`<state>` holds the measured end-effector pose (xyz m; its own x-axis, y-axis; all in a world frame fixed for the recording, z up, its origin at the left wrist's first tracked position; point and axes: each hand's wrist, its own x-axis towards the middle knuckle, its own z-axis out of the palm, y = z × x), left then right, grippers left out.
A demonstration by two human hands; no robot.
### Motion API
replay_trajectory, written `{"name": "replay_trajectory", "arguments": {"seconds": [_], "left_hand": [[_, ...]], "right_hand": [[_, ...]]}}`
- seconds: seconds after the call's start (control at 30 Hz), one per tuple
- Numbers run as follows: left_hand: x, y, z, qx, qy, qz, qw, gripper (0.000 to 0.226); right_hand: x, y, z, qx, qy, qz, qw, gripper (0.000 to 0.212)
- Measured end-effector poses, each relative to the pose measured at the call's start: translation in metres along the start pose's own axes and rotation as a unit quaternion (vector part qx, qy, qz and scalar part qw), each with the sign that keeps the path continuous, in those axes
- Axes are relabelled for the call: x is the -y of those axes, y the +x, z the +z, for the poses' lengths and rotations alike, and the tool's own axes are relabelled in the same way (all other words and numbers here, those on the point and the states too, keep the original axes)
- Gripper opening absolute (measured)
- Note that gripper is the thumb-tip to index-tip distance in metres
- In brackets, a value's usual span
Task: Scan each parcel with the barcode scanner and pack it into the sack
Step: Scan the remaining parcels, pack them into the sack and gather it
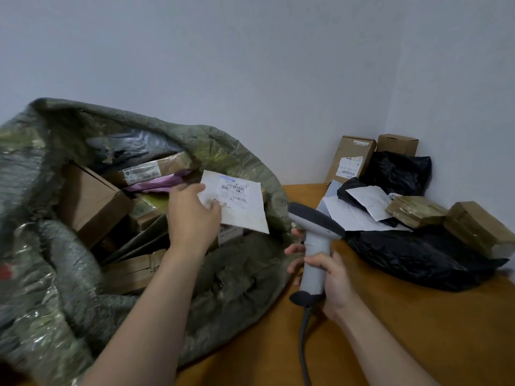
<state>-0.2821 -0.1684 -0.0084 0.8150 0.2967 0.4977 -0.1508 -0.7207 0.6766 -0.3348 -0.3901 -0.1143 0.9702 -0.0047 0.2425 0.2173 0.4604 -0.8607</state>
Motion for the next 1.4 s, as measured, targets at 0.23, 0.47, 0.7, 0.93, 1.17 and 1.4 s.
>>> {"name": "replay_trajectory", "arguments": {"seconds": [0.23, 0.47, 0.7, 0.93, 1.17, 1.4], "left_hand": [[-0.033, 0.018, 0.004, 0.069, 0.26, 0.134, 0.954, 0.039], [-0.04, 0.023, 0.033, 0.261, 0.369, 0.066, 0.889, 0.09], [-0.039, 0.045, 0.024, 0.244, 0.374, 0.101, 0.889, 0.048], [-0.073, 0.01, 0.058, 0.17, 0.254, 0.273, 0.912, 0.055], [-0.089, -0.022, 0.138, 0.363, 0.085, 0.227, 0.9, 0.058], [-0.1, -0.038, 0.216, 0.455, 0.009, 0.15, 0.878, 0.06]], "right_hand": [[-0.005, 0.002, -0.001, -0.018, 0.022, 0.008, 1.0, 0.043], [-0.004, 0.002, -0.006, -0.032, 0.032, 0.005, 0.999, 0.043], [-0.007, 0.012, -0.013, -0.069, 0.052, -0.007, 0.996, 0.053], [0.009, 0.011, -0.025, -0.149, 0.043, -0.064, 0.986, 0.038], [0.05, 0.015, -0.071, -0.258, -0.139, -0.103, 0.951, 0.01], [0.054, 0.004, -0.11, -0.276, -0.151, -0.14, 0.939, 0.013]]}}
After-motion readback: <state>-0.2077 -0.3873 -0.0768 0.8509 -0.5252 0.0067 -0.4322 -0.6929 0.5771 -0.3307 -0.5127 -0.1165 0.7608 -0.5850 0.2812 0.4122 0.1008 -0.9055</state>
